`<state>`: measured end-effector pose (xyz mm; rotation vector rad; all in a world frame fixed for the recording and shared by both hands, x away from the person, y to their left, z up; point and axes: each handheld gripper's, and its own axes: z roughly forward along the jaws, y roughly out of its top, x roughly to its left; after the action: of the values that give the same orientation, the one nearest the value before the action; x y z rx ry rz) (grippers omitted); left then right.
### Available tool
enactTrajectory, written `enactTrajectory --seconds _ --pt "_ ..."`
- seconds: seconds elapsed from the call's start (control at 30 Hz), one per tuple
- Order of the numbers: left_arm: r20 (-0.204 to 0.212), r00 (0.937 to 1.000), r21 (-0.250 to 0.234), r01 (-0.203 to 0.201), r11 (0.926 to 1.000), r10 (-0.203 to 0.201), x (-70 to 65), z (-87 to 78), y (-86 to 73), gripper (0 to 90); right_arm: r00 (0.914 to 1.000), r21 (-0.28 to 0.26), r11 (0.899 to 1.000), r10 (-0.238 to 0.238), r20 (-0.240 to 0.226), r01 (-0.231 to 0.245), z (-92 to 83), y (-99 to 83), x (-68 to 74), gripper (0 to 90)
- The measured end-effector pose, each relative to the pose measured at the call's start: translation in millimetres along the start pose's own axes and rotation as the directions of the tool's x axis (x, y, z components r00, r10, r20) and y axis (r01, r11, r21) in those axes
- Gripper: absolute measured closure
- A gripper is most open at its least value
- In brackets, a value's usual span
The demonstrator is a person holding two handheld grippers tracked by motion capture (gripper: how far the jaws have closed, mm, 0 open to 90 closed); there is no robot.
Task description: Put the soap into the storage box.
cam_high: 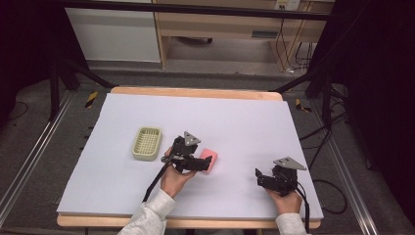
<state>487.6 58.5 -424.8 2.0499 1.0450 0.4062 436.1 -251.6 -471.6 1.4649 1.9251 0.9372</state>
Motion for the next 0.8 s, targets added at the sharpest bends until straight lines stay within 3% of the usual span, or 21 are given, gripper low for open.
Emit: enactTrajectory --seconds 0.8 --pt "0.012 0.9999 0.065 -0.003 0.9979 0.003 -4.8 23.6 -2.6 17.4 1.0 0.003 1.0 -0.002 -0.004 0.002 0.6 0.1 0.7 14.6"
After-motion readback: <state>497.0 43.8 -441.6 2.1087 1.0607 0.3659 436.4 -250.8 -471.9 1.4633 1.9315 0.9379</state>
